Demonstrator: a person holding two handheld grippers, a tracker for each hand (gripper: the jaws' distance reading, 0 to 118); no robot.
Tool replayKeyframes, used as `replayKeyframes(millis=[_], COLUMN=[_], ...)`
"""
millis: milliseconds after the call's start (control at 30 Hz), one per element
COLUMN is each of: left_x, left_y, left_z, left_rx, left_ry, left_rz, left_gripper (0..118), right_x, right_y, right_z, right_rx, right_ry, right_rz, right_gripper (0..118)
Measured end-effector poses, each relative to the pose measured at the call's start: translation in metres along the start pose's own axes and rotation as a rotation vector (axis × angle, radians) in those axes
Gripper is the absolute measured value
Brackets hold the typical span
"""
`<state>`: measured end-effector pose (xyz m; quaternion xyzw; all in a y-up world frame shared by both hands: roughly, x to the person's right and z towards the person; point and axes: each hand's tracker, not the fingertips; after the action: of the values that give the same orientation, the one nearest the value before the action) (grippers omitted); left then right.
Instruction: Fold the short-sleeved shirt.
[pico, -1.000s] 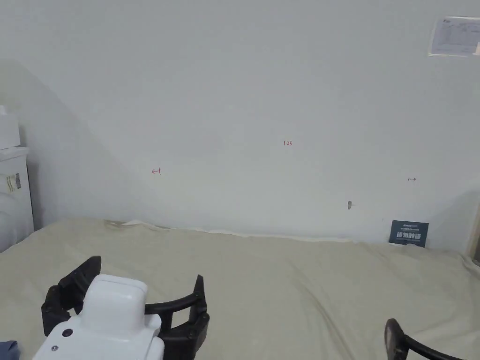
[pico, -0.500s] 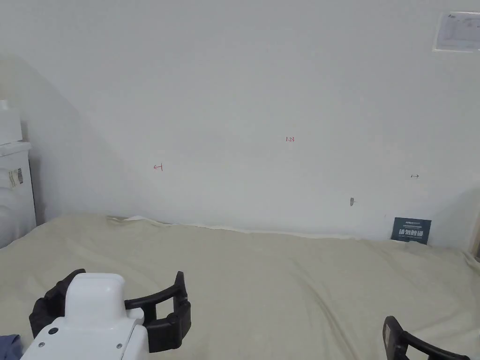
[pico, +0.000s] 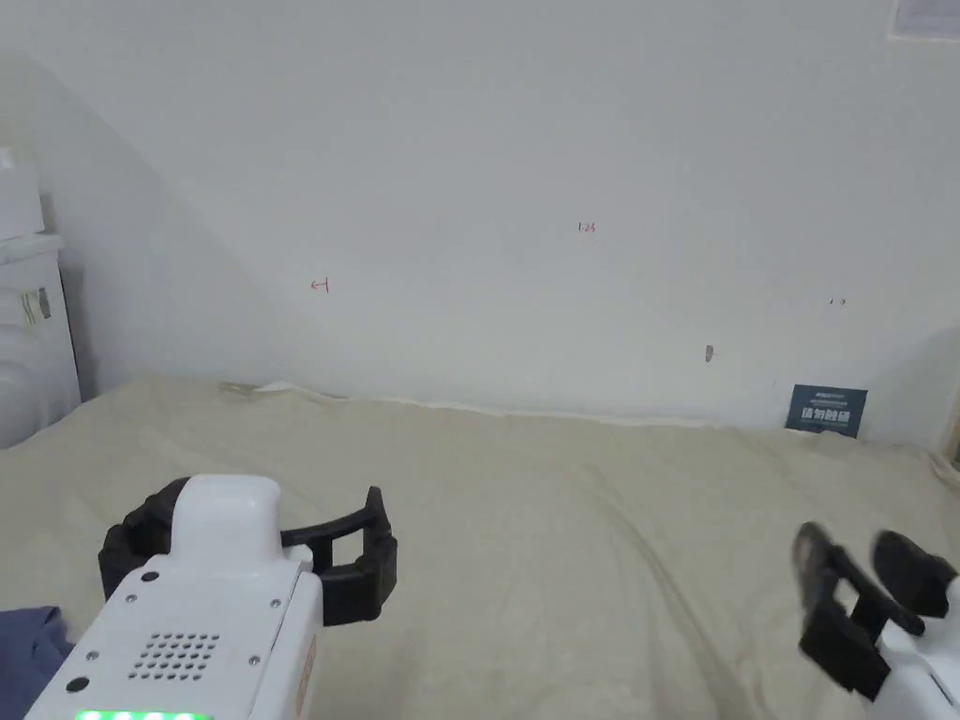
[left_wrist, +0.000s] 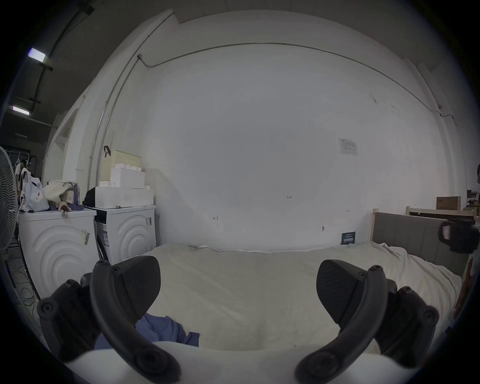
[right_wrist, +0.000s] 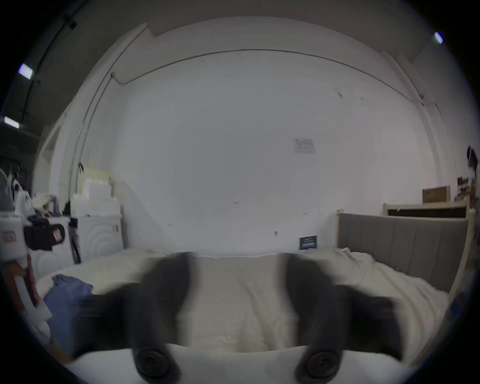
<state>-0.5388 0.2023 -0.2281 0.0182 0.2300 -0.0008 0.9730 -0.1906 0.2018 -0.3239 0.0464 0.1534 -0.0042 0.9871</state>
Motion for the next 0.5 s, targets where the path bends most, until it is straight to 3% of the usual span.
replayKeyframes(millis=[33,67,133,167,200,233,267,300,333,367,400,433,467,500], left_x=[0.001,0.001,0.001,0.003,0.004,0.005,0.005,0.002,0.0,-0.002,-0.002,-0.005,-0.005,-0.004], left_y=[-0.001,-0.001,0.0,0.001,0.001,0.001,0.002,0.006,0.008,0.011,0.013,0.004,0.002,0.002], left_z=[-0.002,-0.002,-0.003,-0.004,-0.004,-0.003,-0.004,-0.004,-0.007,-0.012,-0.014,-0.022,-0.025,-0.029], left_rx=[-0.012,-0.014,-0.028,-0.042,-0.028,-0.007,-0.009,-0.012,-0.025,-0.071,-0.101,-0.094,-0.092,-0.103], left_ry=[0.003,-0.009,-0.022,-0.043,-0.024,-0.021,-0.016,0.056,0.002,-0.035,-0.057,-0.043,-0.037,-0.041], left_rz=[-0.02,-0.022,-0.008,-0.008,-0.012,-0.018,-0.025,-0.027,0.038,0.034,0.028,0.032,0.04,0.04], left_gripper=[118,118,117,115,98,46,0,0,0,0,0,0,0,0], right_x=[-0.003,-0.001,0.007,0.008,0.005,0.0,-0.001,-0.002,0.001,0.003,0.004,0.004,0.003,0.005], right_y=[0.0,-0.002,-0.003,-0.003,-0.004,-0.001,-0.002,-0.002,-0.004,-0.006,-0.005,-0.005,-0.005,-0.005], right_z=[-0.004,-0.004,-0.006,-0.008,-0.008,-0.006,-0.007,-0.008,-0.01,-0.012,-0.012,-0.011,-0.012,-0.014], right_rx=[-0.024,0.013,0.006,-0.003,0.002,0.0,-0.012,-0.016,-0.02,-0.039,-0.066,-0.065,-0.085,-0.088], right_ry=[-0.048,-0.059,0.049,0.027,0.01,-0.008,-0.021,-0.022,-0.016,-0.006,0.012,-0.005,-0.063,-0.054], right_rz=[0.044,0.048,-0.069,-0.072,-0.063,-0.047,-0.032,-0.033,-0.039,-0.051,-0.064,-0.065,-0.085,-0.066], right_gripper=[0,0,0,0,0,2,13,38,54,50,15,0,0,0])
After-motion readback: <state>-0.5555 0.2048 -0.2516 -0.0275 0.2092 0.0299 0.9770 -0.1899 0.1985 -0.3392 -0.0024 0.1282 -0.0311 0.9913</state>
